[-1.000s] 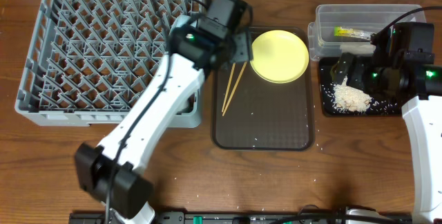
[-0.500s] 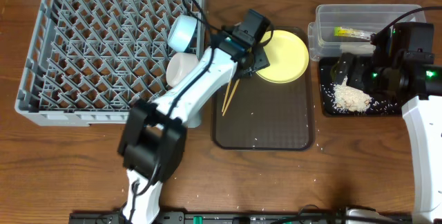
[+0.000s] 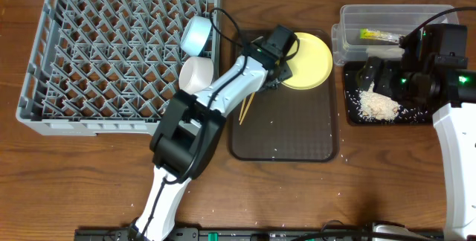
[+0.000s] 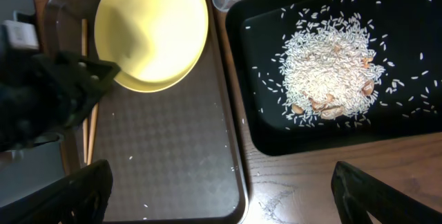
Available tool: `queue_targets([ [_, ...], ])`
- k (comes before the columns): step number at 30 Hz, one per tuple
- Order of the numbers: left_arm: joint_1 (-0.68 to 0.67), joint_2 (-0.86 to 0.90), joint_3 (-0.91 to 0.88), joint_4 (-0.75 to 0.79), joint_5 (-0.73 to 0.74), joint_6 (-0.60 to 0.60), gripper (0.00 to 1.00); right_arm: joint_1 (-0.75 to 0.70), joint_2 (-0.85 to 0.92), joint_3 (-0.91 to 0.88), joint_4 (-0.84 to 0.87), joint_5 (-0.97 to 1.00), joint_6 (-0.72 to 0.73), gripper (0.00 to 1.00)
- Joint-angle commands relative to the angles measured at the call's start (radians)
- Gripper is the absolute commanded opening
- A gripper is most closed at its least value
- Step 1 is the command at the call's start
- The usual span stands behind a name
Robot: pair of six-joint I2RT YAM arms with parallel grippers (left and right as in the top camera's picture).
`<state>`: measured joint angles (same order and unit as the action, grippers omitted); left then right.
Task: Sort waste into correct bins and load items into the dishwasher
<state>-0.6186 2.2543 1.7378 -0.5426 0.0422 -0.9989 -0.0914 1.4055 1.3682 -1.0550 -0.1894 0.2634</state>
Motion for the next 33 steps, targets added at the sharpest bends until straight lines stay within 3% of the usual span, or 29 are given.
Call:
queue_targets([
  [1,-0.02,0.054,-0.003,0.015,-0.036,-0.013,0.54,-0.006,0.005,0.01,-0.002,0.002,0.01,0.99],
  [7,-0.027,0.064,-0.004,0.017,-0.11,-0.013,0.51,-0.006,0.005,0.01,-0.002,0.002,0.01,0.99],
  [14,-0.027,0.065,-0.005,-0.04,-0.145,-0.012,0.28,-0.006,0.005,0.01,-0.002,0.002,0.01,0.99],
  [17,-0.027,0.065,-0.005,-0.103,-0.157,-0.013,0.23,-0.006,0.005,0.01,-0.002,0.002,0.01,0.99],
  [23,-0.027,0.065,-0.005,-0.31,-0.14,-0.013,0.22,-0.006,0.005,0.01,-0.002,0.002,0.01,0.99],
  [25,-0.029,0.065,-0.005,-0.35,-0.139,-0.013,0.27,-0.006,0.005,0.01,-0.002,0.002,0.01,0.99],
  [28,-0.028,0.065,-0.012,-0.352,-0.14,-0.013,0.33,-0.006,0.005,0.01,-0.001,0.002,0.01,0.99],
  [33,-0.029,0.065,-0.026,-0.298,-0.14,-0.013,0.34,-0.006,0.005,0.01,-0.001,0.002,0.01,0.99],
])
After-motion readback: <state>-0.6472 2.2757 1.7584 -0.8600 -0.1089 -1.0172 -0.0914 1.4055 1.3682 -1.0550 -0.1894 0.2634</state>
